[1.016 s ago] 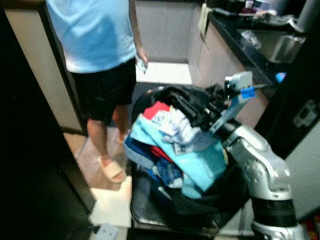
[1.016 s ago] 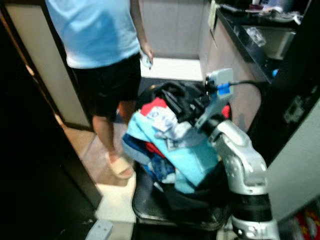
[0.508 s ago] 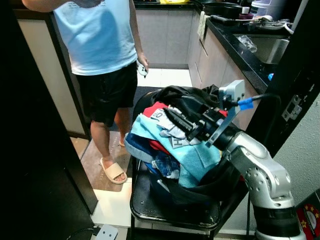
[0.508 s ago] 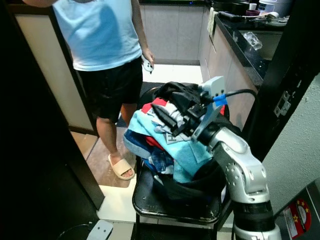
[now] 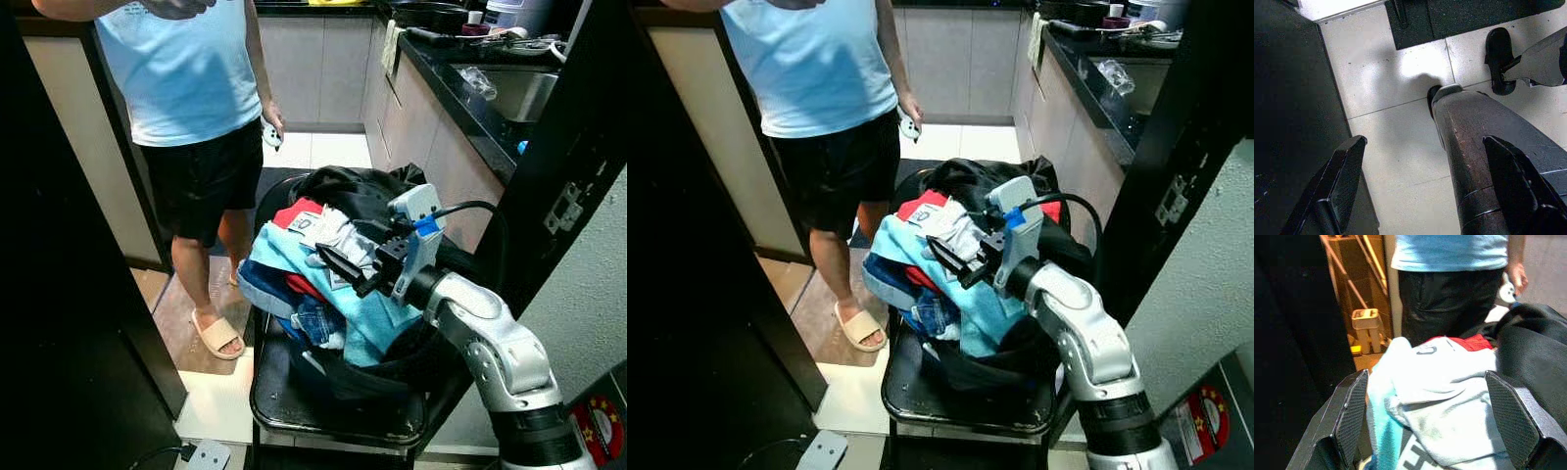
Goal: Clothes washing
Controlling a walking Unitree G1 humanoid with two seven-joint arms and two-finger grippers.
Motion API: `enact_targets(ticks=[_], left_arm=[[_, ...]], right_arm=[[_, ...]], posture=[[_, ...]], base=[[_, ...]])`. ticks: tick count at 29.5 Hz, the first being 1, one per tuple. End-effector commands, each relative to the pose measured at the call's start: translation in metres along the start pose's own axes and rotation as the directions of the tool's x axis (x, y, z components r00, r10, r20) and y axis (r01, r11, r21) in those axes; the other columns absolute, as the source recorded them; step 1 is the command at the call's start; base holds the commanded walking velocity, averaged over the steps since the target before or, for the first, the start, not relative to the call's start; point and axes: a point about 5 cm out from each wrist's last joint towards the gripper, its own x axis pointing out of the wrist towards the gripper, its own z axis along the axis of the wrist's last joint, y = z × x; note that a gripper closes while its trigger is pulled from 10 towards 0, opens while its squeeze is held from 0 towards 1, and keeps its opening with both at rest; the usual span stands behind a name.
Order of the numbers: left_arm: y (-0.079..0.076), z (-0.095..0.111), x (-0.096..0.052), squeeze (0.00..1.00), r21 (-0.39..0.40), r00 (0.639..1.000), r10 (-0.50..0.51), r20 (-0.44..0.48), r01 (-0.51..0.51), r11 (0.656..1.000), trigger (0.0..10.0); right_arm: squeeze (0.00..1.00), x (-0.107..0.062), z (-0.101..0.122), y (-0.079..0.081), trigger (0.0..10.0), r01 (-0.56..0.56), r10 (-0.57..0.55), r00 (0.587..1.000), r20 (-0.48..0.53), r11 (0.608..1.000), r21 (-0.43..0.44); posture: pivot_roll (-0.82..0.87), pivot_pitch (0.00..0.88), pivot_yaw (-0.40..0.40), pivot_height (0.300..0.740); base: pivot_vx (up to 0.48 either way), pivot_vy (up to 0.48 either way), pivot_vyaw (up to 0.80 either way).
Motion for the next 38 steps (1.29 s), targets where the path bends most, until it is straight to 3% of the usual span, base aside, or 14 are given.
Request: enact_targets(ticks=[1,13,14,16,17,19,20,21,38], left_arm=[[-0.003,-0.011,-0.001,0.00,-0.004,0.999,-0.010,-0.043,0.010,1.000,10.0],[-0.002,-0.010,-0.001,0.00,0.003,0.999,-0.009,-0.043,0.009,1.000,10.0],[-0.002,-0.010,-0.001,0.00,0.003,0.999,-0.009,-0.043,0.009,1.000,10.0],[-0.002,-0.010,-0.001,0.00,0.004,0.999,-0.009,-0.043,0.009,1.000,10.0],[-0.002,-0.010,-0.001,0.00,0.005,0.999,-0.009,-0.044,0.009,1.000,10.0],[-0.002,-0.010,-0.001,0.00,0.006,0.999,-0.009,-0.044,0.009,1.000,10.0],[-0.002,-0.010,-0.001,0.00,0.007,0.999,-0.008,-0.044,0.009,1.000,10.0],[-0.002,-0.009,-0.001,0.00,0.008,0.999,-0.008,-0.044,0.008,1.000,10.0],[-0.002,-0.010,-0.001,0.00,-0.002,0.999,-0.008,-0.043,0.008,1.000,10.0]], right_arm=[[0.00,0.002,-0.001,-0.003,10.0,0.032,-0.031,0.999,-0.024,0.999,0.011],[0.00,0.002,-0.010,-0.012,10.0,0.105,-0.103,0.991,-0.087,0.994,0.009],[0.00,0.002,-0.011,-0.012,8.6,0.103,-0.101,0.990,-0.094,0.995,0.009],[0.00,0.002,-0.012,-0.012,8.6,0.101,-0.100,0.990,-0.098,0.995,0.008],[0.00,0.002,-0.013,-0.012,7.3,0.101,-0.100,0.989,-0.106,0.995,0.007],[0.00,0.002,-0.014,-0.012,7.3,0.102,-0.101,0.988,-0.113,0.995,0.006],[0.00,0.002,-0.015,-0.012,4.3,0.103,-0.101,0.988,-0.120,0.995,0.008],[0.00,0.002,-0.016,-0.012,2.4,0.103,-0.101,0.986,-0.129,0.995,0.010],[0.00,0.002,-0.018,-0.014,0.0,0.114,-0.112,0.983,-0.148,0.993,0.011]], posture=[[0.03,0.044,-0.028,0.740],[0.03,0.035,-0.027,0.740],[0.03,0.034,-0.029,0.740],[0.03,0.034,-0.029,0.740],[0.03,0.033,-0.029,0.740],[0.03,0.033,-0.029,0.740],[0.03,0.032,-0.030,0.740],[0.03,0.032,-0.030,0.740],[0.03,0.035,-0.032,0.740]], base=[[0.000,0.000,0.00],[0.000,0.000,0.00],[0.000,0.000,0.00],[0.000,0.000,0.00],[0.000,0.000,0.00],[0.000,0.000,0.00],[0.000,0.000,0.00],[0.000,0.000,0.00],[0.000,0.000,0.00]])
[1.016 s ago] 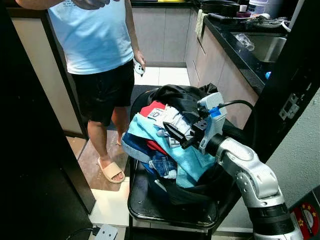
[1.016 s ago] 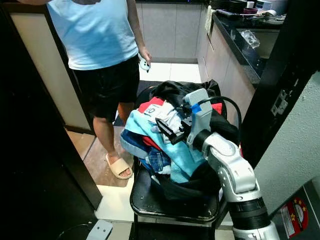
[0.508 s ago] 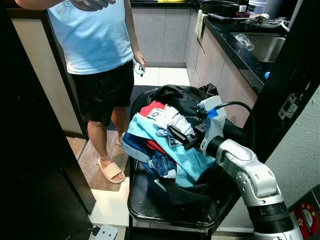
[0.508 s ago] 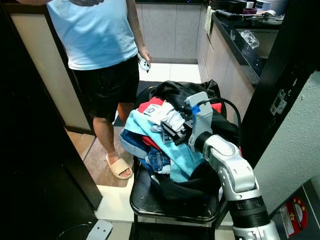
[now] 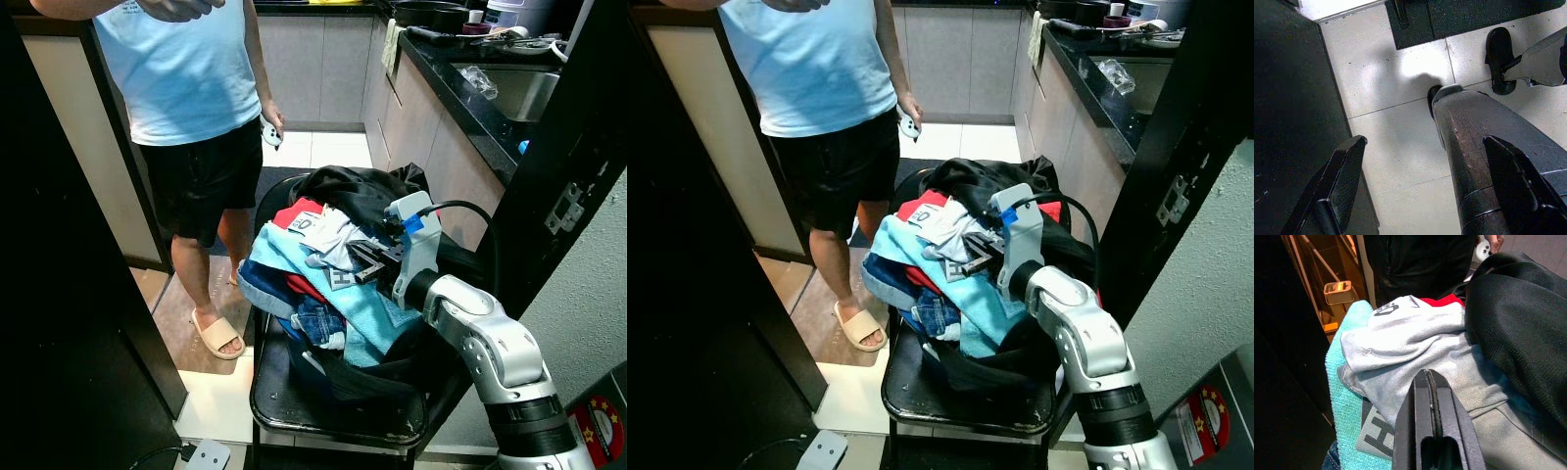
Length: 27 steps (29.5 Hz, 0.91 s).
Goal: Clothes washing
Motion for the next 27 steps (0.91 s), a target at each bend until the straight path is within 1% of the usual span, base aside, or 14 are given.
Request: enact_targets(ticks=[1,7,8,9,10,11,16,20,21,22,23,24,27], left_arm=[[-0.0022,-0.0096,-0.0011,0.00,-0.003,0.999,-0.008,-0.042,0.007,1.000,10.0],[-0.0024,-0.0088,-0.0009,0.00,-0.008,0.999,-0.008,-0.039,0.007,1.000,10.0],[-0.0025,-0.0087,-0.0009,0.00,-0.008,0.999,-0.008,-0.039,0.007,1.000,10.0],[-0.0025,-0.0087,-0.0009,0.00,-0.008,0.999,-0.008,-0.039,0.007,1.000,10.0],[-0.0024,-0.0087,-0.0009,0.00,-0.009,0.999,-0.007,-0.039,0.007,1.000,10.0],[-0.0023,-0.0089,-0.0009,0.00,-0.009,0.999,-0.007,-0.040,0.006,1.000,10.0],[-0.0024,-0.0092,-0.0010,0.00,-0.010,0.999,-0.006,-0.041,0.006,1.000,10.0],[-0.0024,-0.0098,-0.0011,0.00,-0.010,0.999,-0.006,-0.042,0.006,1.000,10.0],[-0.0023,-0.0100,-0.0012,0.00,-0.011,0.999,-0.006,-0.042,0.005,1.000,10.0],[-0.0022,-0.0103,-0.0012,0.00,-0.011,0.999,-0.005,-0.043,0.005,1.000,10.0],[-0.0022,-0.0103,-0.0012,0.00,-0.011,0.999,-0.005,-0.043,0.005,1.000,10.0],[-0.0021,-0.0104,-0.0013,0.00,-0.011,0.999,-0.005,-0.043,0.004,1.000,10.0],[-0.0020,-0.0105,-0.0013,0.00,-0.010,0.999,-0.005,-0.043,0.004,1.000,10.0]], right_arm=[[0.00,0.0007,-0.0013,-0.0011,0.0,0.006,-0.006,1.000,-0.010,1.000,0.003],[0.00,0.0007,0.0043,-0.0009,0.0,-0.006,0.006,1.000,0.028,1.000,0.010],[0.00,0.0006,0.0049,-0.0007,2.6,-0.010,0.009,0.999,0.034,1.000,0.013],[0.00,0.0006,0.0049,-0.0007,2.6,-0.010,0.009,0.999,0.034,1.000,0.013],[0.77,-0.0004,0.0067,0.0017,10.0,-0.036,0.035,0.998,0.043,0.999,0.029],[1.00,-0.0007,0.0069,0.0026,10.0,-0.045,0.043,0.998,0.043,0.999,0.031],[1.00,-0.0010,0.0064,0.0032,10.0,-0.050,0.049,0.998,0.036,0.998,0.025],[1.00,-0.0005,0.0043,0.0027,10.0,-0.040,0.040,0.999,0.016,0.999,0.002],[0.71,-0.0002,0.0029,0.0031,10.0,-0.038,0.038,0.999,0.005,0.999,-0.008],[0.03,0.0000,0.0015,0.0037,10.0,-0.039,0.039,0.999,-0.004,0.999,-0.016],[0.03,0.0000,0.0015,0.0037,10.0,-0.039,0.039,0.999,-0.004,0.999,-0.016],[0.00,0.0004,0.0003,0.0046,10.0,-0.043,0.043,0.999,-0.010,0.999,-0.021],[0.00,0.0010,-0.0019,0.0067,10.0,-0.052,0.052,0.998,-0.019,0.998,-0.031]], posture=[[0.03,0.035,-0.032,0.740],[0.03,0.036,-0.031,0.740],[0.03,0.036,-0.031,0.740],[0.03,0.036,-0.031,0.740],[0.03,0.036,-0.031,0.740],[0.03,0.036,-0.032,0.740],[0.03,0.036,-0.031,0.740],[0.03,0.036,-0.031,0.740],[0.03,0.037,-0.030,0.740],[0.03,0.037,-0.030,0.740],[0.03,0.037,-0.030,0.740],[0.03,0.037,-0.029,0.740],[0.03,0.036,-0.031,0.740]], base=[[0.000,0.000,0.00],[0.000,0.000,0.00],[0.000,0.000,0.00],[0.000,0.000,0.00],[0.000,0.000,0.00],[0.000,0.000,0.00],[0.000,0.000,0.00],[0.000,0.000,0.00],[0.000,0.000,0.00],[0.000,0.000,0.00],[0.000,0.000,0.00],[0.000,0.000,0.00],[0.000,0.000,0.00]])
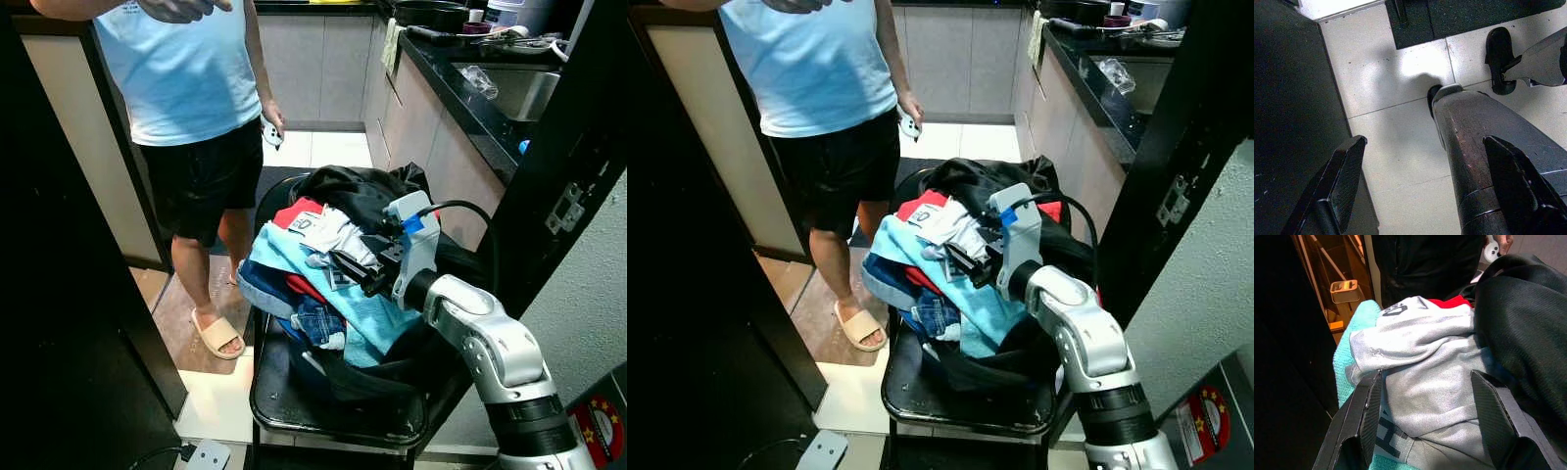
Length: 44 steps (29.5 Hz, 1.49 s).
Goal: Clothes washing
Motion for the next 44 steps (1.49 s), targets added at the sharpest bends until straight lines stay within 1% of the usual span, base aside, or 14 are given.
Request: enact_targets(ticks=[1,4,5,7,8,9,10,12,27,29,30,31,35,44], left_arm=[[-0.002,-0.011,-0.001,0.00,-0.006,0.999,-0.005,-0.044,0.005,1.000,10.0],[-0.002,-0.011,-0.001,0.00,-0.004,0.999,-0.005,-0.044,0.005,1.000,10.0],[-0.002,-0.010,-0.001,0.00,-0.003,0.999,-0.005,-0.044,0.005,1.000,10.0],[-0.002,-0.010,-0.001,0.00,-0.003,0.999,-0.005,-0.044,0.005,1.000,10.0],[-0.002,-0.010,-0.001,0.00,-0.002,0.999,-0.005,-0.044,0.005,1.000,10.0],[-0.002,-0.010,-0.001,0.00,-0.001,0.999,-0.005,-0.043,0.005,1.000,10.0],[-0.002,-0.010,-0.001,0.00,-0.001,0.999,-0.005,-0.043,0.005,1.000,10.0],[-0.001,-0.010,-0.001,0.00,0.001,0.999,-0.004,-0.043,0.004,1.000,10.0],[-0.002,-0.009,-0.001,0.00,0.002,0.999,-0.009,-0.040,0.009,1.000,10.0],[-0.002,-0.009,-0.001,0.00,0.002,0.999,-0.009,-0.039,0.009,1.000,10.0],[-0.002,-0.009,-0.001,0.00,0.001,0.999,-0.009,-0.038,0.009,1.000,10.0],[-0.002,-0.009,-0.001,0.00,0.001,0.999,-0.009,-0.038,0.009,1.000,10.0],[-0.002,-0.009,-0.001,0.00,0.000,0.999,-0.010,-0.037,0.010,1.000,10.0],[-0.001,-0.008,-0.001,0.00,0.005,0.999,-0.011,-0.034,0.011,1.000,10.0]], right_arm=[[0.00,0.001,-0.004,0.006,10.0,-0.026,0.025,0.999,-0.021,0.999,-0.030],[0.00,0.002,-0.005,0.007,10.0,-0.028,0.027,0.999,-0.016,0.999,-0.038],[0.00,0.003,-0.005,0.007,8.3,-0.026,0.026,1.000,-0.012,0.999,-0.038],[0.00,0.003,-0.005,0.007,8.3,-0.026,0.026,1.000,-0.012,0.999,-0.038],[0.00,0.003,-0.004,0.007,3.5,-0.024,0.024,1.000,-0.008,0.999,-0.039],[0.00,0.003,-0.003,0.006,1.6,-0.023,0.023,1.000,-0.002,0.999,-0.039],[0.00,0.003,-0.003,0.006,1.6,-0.023,0.023,1.000,-0.002,0.999,-0.039],[0.00,0.003,-0.002,0.005,0.0,-0.020,0.020,1.000,0.008,0.999,-0.043],[0.00,0.003,0.004,0.006,0.0,-0.027,0.030,0.998,0.055,0.998,-0.055],[0.00,0.002,0.004,0.006,0.3,-0.023,0.026,0.998,0.060,0.999,-0.047],[0.93,0.002,0.005,0.007,10.0,-0.029,0.032,0.997,0.068,0.999,-0.042],[1.00,0.002,0.005,0.007,10.0,-0.035,0.038,0.996,0.075,0.999,-0.039],[1.00,0.001,0.007,0.013,10.0,-0.077,0.082,0.989,0.119,0.996,-0.048],[1.00,0.002,0.001,0.013,10.0,-0.059,0.069,0.991,0.118,0.995,-0.085]], posture=[[0.03,0.034,-0.030,0.740],[0.04,0.034,-0.030,0.740],[0.04,0.033,-0.031,0.740],[0.04,0.033,-0.031,0.740],[0.04,0.033,-0.031,0.740],[0.04,0.032,-0.031,0.740],[0.04,0.032,-0.031,0.740],[0.04,0.032,-0.031,0.740],[0.03,0.035,-0.033,0.740],[0.03,0.035,-0.033,0.740],[0.03,0.035,-0.033,0.740],[0.03,0.035,-0.032,0.740],[0.04,0.037,-0.028,0.740],[0.04,0.040,-0.027,0.740]], base=[[0.000,0.000,0.00],[0.000,0.000,0.00],[0.000,0.000,0.00],[0.000,0.000,0.00],[0.000,0.000,0.00],[0.000,0.000,0.00],[0.000,0.000,0.00],[0.000,0.000,0.00],[0.000,0.000,0.00],[0.000,0.000,0.00],[0.000,0.000,0.00],[0.000,0.000,0.00],[0.000,0.000,0.00],[0.000,0.000,0.00]])
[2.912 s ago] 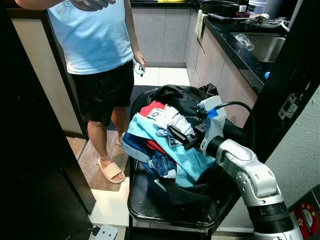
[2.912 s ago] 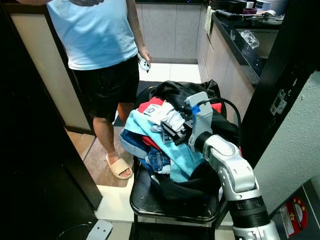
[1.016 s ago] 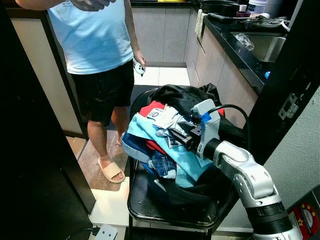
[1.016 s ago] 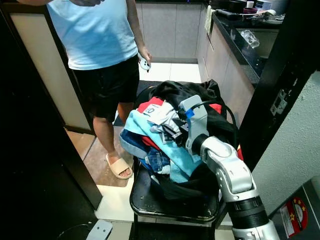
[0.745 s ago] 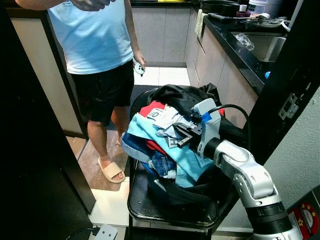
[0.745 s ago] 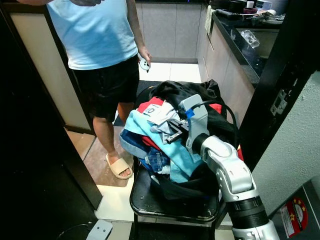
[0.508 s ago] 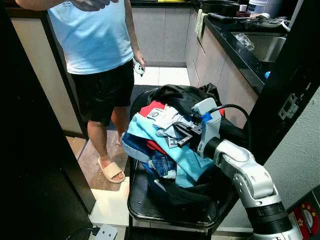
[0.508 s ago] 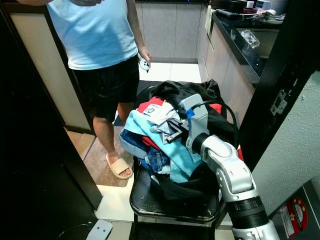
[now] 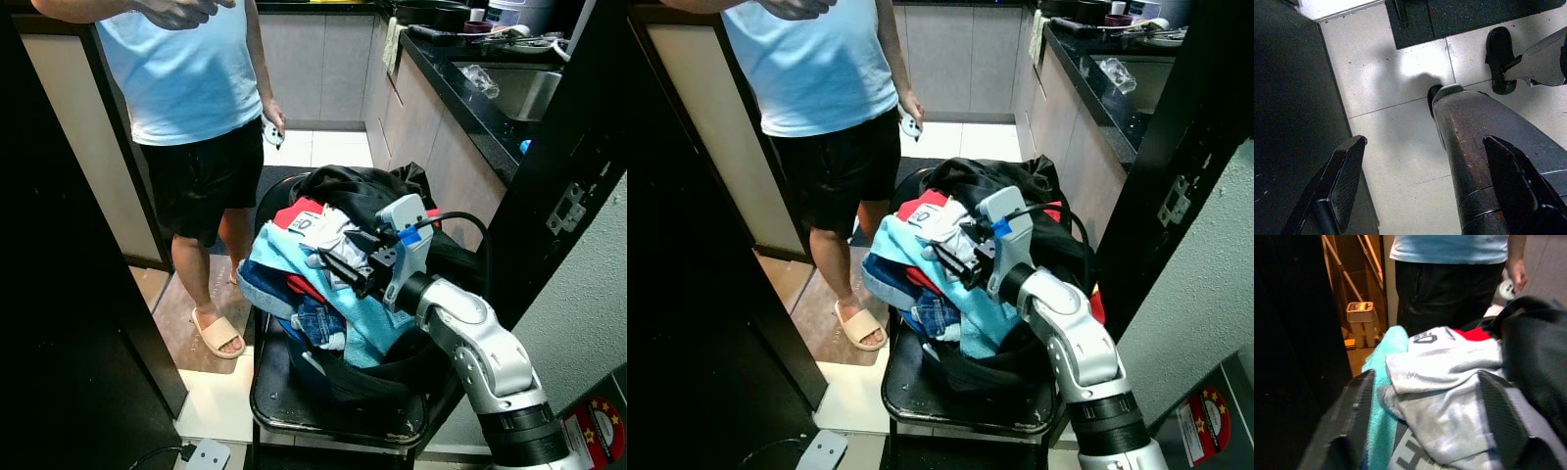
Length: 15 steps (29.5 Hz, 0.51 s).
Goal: Clothes washing
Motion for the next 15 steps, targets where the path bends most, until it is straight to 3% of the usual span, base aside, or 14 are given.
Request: enact_targets(ticks=[1,2,3,7,15], left_arm=[[-0.0013,-0.0080,-0.0011,0.00,0.006,0.999,-0.011,-0.035,0.011,1.000,10.0],[-0.0013,-0.0080,-0.0011,0.00,0.006,0.999,-0.011,-0.035,0.011,1.000,10.0],[-0.0013,-0.0079,-0.0010,0.00,0.007,0.999,-0.011,-0.035,0.012,1.000,10.0],[-0.0019,-0.0075,-0.0009,0.00,0.018,0.999,-0.015,-0.035,0.016,1.000,10.0],[-0.0023,-0.0079,-0.0009,0.00,0.025,0.999,-0.017,-0.037,0.018,1.000,10.0]], right_arm=[[1.00,0.0005,-0.0020,0.0016,10.0,0.002,-0.002,1.000,-0.005,1.000,-0.029],[1.00,0.0005,-0.0020,0.0016,10.0,0.002,-0.002,1.000,-0.005,1.000,-0.029],[0.00,0.0009,-0.0019,0.0016,10.0,0.006,-0.007,1.000,-0.008,0.998,-0.062],[0.00,0.0023,-0.0065,0.0028,10.0,0.002,-0.010,0.999,-0.045,0.984,-0.176],[0.00,0.0022,-0.0112,0.0012,10.0,0.004,-0.018,0.998,-0.064,0.978,-0.208]], posture=[[0.04,0.040,-0.027,0.740],[0.04,0.040,-0.027,0.740],[0.04,0.039,-0.026,0.740],[0.04,0.040,-0.026,0.740],[0.04,0.041,-0.028,0.740]], base=[[0.000,0.000,0.00],[0.000,0.000,0.00],[0.000,0.000,0.00],[0.000,0.000,0.00],[0.000,0.000,0.00]])
